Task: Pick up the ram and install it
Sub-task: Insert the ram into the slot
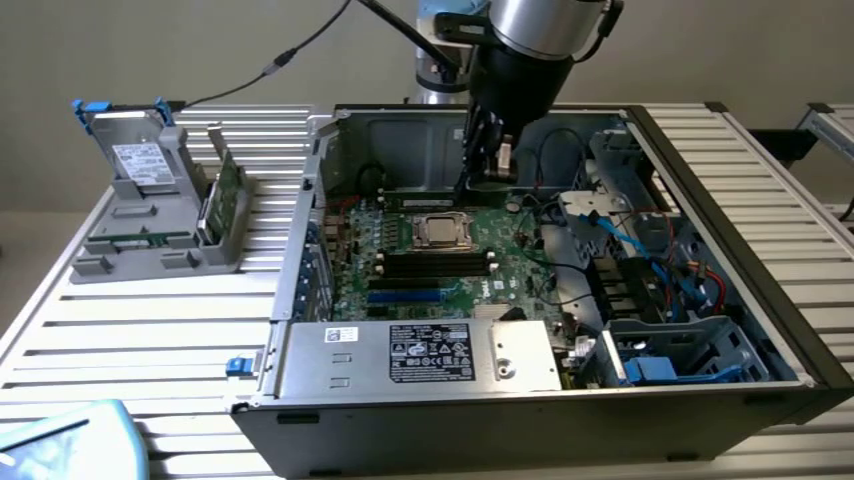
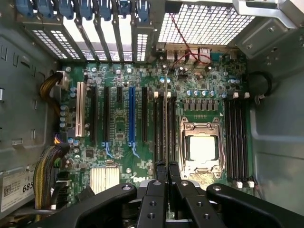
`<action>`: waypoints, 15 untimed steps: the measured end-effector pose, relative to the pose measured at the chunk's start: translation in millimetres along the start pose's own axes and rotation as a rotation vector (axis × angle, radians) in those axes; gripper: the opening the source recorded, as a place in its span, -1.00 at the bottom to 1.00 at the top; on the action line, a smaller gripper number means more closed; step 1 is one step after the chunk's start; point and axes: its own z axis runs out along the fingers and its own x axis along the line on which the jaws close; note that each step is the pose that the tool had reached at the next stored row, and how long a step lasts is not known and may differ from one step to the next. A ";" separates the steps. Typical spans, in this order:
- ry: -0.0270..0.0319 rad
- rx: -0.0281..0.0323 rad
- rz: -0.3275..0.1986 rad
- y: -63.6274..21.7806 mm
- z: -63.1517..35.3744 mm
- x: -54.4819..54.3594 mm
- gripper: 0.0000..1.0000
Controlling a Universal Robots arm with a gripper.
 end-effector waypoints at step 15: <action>-0.0001 0.0000 0.000 -5.0 26.7 2.5 -0.75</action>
